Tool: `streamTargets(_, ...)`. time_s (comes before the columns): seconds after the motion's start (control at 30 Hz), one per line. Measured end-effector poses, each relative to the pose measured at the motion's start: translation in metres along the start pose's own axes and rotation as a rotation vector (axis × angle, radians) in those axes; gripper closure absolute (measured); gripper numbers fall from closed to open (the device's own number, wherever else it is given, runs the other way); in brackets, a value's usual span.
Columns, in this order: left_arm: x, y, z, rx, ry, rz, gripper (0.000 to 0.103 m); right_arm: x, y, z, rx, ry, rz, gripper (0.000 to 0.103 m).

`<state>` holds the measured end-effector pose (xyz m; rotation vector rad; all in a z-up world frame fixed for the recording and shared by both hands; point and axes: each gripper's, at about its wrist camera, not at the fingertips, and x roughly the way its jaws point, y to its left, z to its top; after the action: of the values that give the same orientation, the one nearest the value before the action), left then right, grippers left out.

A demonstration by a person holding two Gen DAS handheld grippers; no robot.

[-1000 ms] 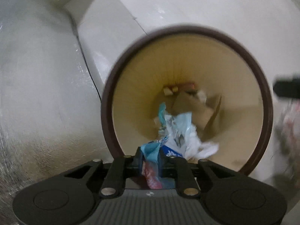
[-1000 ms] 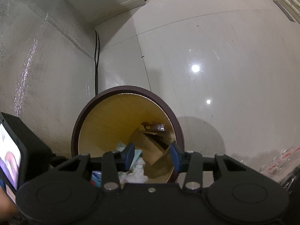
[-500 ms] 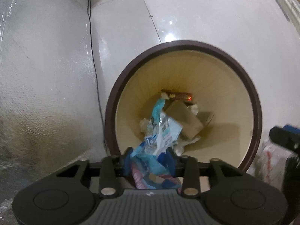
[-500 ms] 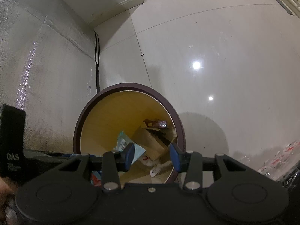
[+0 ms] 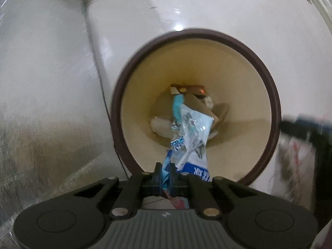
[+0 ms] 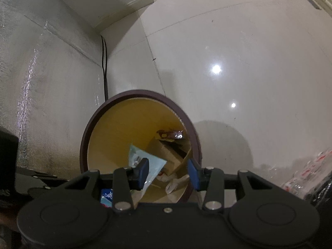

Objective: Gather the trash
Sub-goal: 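Lower the blue wrapper into the bin and open the left tool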

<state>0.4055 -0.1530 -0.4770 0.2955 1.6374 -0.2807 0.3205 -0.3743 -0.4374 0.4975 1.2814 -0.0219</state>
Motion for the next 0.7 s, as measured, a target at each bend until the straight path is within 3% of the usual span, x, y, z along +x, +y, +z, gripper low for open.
streamTargets(0.2,0.004,0.031,0.000,-0.222,0.014,-0.091,0.097,0.006,0.035,-0.023,-0.192,0.027,0.183,0.053)
streamTargets(0.33,0.005,0.034,-0.003,-0.260,0.022,-0.144,0.097,0.014,0.060,-0.041,-0.300,0.060,0.234,0.043)
streamTargets(0.47,0.004,0.031,-0.002,-0.256,0.018,-0.150,0.097,0.032,0.088,-0.055,-0.400,0.095,0.253,0.042)
streamTargets(0.53,0.003,0.032,-0.002,-0.255,0.019,-0.151,0.097,0.043,0.094,-0.057,-0.428,0.097,0.210,0.047)
streamTargets(0.6,0.000,0.034,-0.001,-0.257,0.020,-0.143,0.097,0.051,0.090,-0.057,-0.416,0.112,0.195,0.066)
streamTargets(0.63,-0.001,0.034,-0.001,-0.261,0.022,-0.145,0.097,0.055,0.085,-0.055,-0.388,0.120,0.194,0.082)
streamTargets(0.7,-0.003,0.032,0.000,-0.266,0.024,-0.145,0.096,0.056,0.072,-0.052,-0.309,0.120,0.229,0.088)
